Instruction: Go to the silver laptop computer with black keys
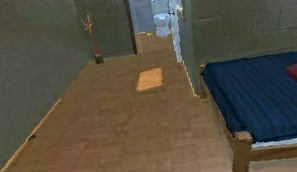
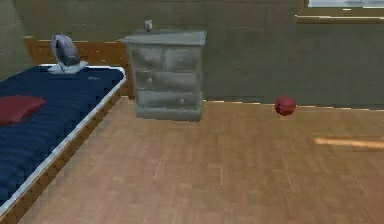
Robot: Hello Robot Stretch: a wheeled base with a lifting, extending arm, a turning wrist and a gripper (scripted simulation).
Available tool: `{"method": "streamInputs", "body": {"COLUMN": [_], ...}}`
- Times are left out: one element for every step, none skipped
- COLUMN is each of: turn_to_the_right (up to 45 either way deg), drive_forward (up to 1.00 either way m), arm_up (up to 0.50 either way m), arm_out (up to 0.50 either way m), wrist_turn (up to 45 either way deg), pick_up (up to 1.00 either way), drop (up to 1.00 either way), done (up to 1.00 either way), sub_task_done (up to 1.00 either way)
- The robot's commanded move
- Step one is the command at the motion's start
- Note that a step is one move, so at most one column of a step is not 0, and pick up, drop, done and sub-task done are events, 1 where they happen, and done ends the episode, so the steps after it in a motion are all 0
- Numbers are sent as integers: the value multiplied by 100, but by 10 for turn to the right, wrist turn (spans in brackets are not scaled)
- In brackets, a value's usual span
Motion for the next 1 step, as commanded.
{"method": "streamInputs", "body": {"turn_to_the_right": [0], "drive_forward": [100], "arm_up": [0], "arm_out": [0], "wrist_turn": [0], "pick_up": [0], "drop": [0], "done": [0], "sub_task_done": [0]}}
